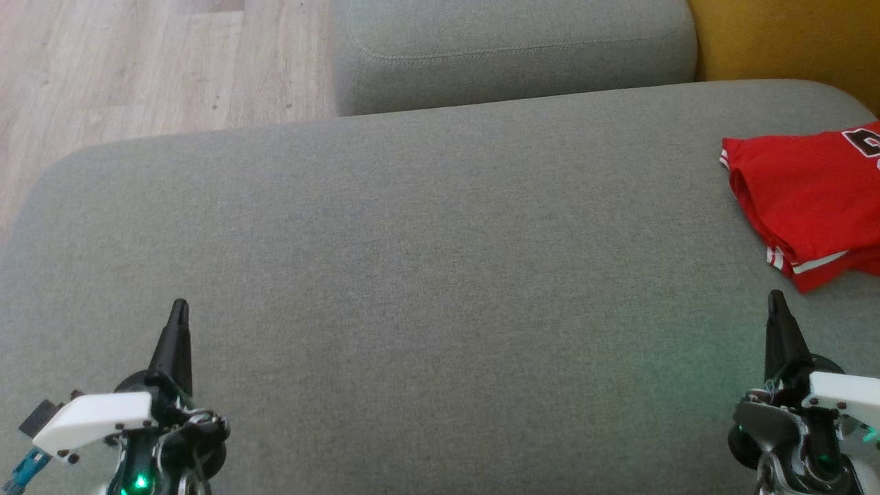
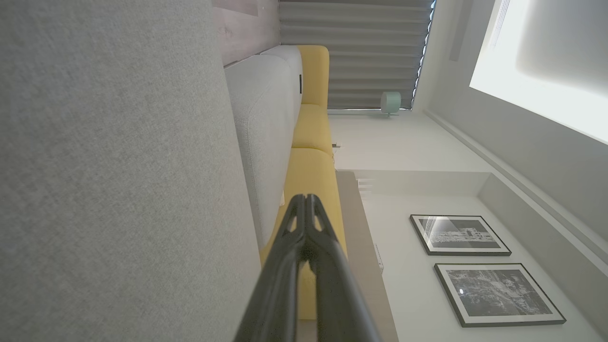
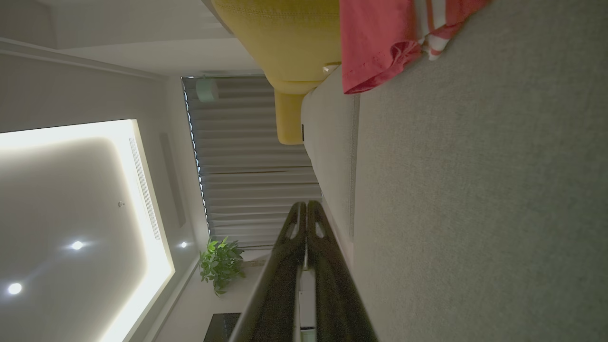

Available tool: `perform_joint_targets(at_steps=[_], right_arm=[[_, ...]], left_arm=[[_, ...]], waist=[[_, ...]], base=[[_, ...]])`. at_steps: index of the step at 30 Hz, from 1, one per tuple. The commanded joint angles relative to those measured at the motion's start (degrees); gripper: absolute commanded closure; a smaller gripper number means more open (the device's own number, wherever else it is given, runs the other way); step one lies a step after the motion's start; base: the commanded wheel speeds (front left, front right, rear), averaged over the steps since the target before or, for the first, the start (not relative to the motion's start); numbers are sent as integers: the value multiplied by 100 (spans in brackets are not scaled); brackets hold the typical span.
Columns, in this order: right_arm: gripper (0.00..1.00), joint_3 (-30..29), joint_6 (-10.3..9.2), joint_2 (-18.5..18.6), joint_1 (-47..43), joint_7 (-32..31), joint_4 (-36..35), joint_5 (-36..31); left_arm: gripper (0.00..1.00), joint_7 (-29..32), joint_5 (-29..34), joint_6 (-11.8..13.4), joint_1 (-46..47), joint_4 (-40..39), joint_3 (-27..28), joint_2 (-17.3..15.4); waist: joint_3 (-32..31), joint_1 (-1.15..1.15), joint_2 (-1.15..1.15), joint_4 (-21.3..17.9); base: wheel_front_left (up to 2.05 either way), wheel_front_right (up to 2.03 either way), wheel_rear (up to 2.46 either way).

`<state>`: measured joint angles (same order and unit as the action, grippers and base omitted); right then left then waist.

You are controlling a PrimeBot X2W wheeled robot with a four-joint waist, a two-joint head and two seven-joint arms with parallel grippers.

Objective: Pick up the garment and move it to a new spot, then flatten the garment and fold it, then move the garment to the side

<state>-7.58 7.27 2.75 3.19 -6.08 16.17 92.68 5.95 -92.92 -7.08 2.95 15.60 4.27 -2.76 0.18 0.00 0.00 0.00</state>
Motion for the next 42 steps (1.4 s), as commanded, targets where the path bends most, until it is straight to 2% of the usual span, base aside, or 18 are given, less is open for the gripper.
perform_joint_targets(at_steps=[1, 42], right_arm=[[100, 116, 22, 24, 298, -32, -215, -43], [100, 107, 22, 18, 299, -39, -214, -50]], left_arm=[[100, 28, 49, -41, 321, -157, 193, -38], [100, 42, 64, -41, 323, -156, 211, -26]], waist=[[0, 0, 0, 0], [0, 0, 0, 0]], base=[[0, 0, 0], [0, 0, 0]])
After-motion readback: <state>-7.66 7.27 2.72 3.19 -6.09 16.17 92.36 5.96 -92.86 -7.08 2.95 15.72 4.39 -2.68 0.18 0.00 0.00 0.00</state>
